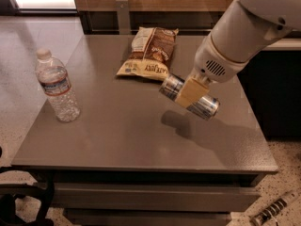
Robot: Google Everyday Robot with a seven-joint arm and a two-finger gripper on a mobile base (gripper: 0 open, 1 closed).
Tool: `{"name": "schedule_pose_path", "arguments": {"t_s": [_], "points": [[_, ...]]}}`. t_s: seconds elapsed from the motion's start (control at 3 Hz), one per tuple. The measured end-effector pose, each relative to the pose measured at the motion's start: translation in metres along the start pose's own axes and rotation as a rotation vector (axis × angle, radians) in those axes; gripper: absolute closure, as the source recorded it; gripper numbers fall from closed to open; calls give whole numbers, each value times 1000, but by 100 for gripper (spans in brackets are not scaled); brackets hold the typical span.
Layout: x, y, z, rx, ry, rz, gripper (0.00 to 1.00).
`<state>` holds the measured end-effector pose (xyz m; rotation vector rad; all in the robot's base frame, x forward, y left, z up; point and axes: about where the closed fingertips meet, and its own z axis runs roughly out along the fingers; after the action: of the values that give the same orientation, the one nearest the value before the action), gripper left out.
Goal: Place redbull can upright
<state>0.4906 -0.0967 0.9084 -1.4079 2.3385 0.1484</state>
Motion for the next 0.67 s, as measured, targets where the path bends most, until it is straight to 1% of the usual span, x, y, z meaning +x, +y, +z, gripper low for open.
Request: {"name": "schedule_pose_path", "arguments": {"t_s": [0.33,0.67], "points": [[-5,-12,-16,7,-173,-3,100],[-20,-20,-35,57,-446,-31,100]]}}
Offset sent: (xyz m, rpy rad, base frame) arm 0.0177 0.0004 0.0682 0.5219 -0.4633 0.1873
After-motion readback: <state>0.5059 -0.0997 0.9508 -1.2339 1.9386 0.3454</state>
